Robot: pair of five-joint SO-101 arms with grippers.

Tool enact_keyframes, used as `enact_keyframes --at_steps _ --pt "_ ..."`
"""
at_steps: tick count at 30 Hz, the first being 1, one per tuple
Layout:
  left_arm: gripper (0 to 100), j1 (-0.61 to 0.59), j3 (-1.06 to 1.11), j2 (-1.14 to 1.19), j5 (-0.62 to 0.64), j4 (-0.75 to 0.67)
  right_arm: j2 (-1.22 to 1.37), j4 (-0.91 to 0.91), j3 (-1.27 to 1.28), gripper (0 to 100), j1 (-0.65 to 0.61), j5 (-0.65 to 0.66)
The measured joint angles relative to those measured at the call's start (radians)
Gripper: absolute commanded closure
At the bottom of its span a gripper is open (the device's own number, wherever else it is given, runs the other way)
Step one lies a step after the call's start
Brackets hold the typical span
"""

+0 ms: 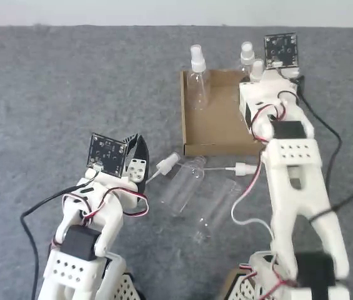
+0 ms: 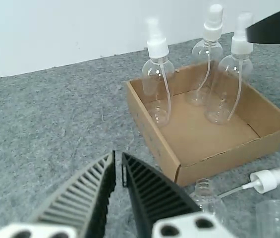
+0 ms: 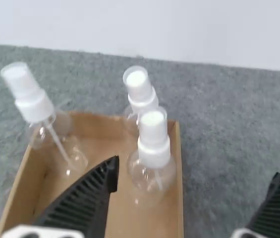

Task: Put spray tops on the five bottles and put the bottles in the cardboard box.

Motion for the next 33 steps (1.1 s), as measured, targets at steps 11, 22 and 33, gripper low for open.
enact_keyframes --at_steps 11,22,33 --pt "99 0.0 0.0 0.0 0.0 0.0 -0.206 0.539 0.077 61.4 -0.04 -0.002" --pt "99 0.0 0.0 0.0 0.0 0.0 -0.238 0.586 0.315 61.4 -0.348 -0.08" --pt "99 0.0 0.0 0.0 0.0 0.0 -0.239 0.453 0.416 61.5 -0.287 -0.247"
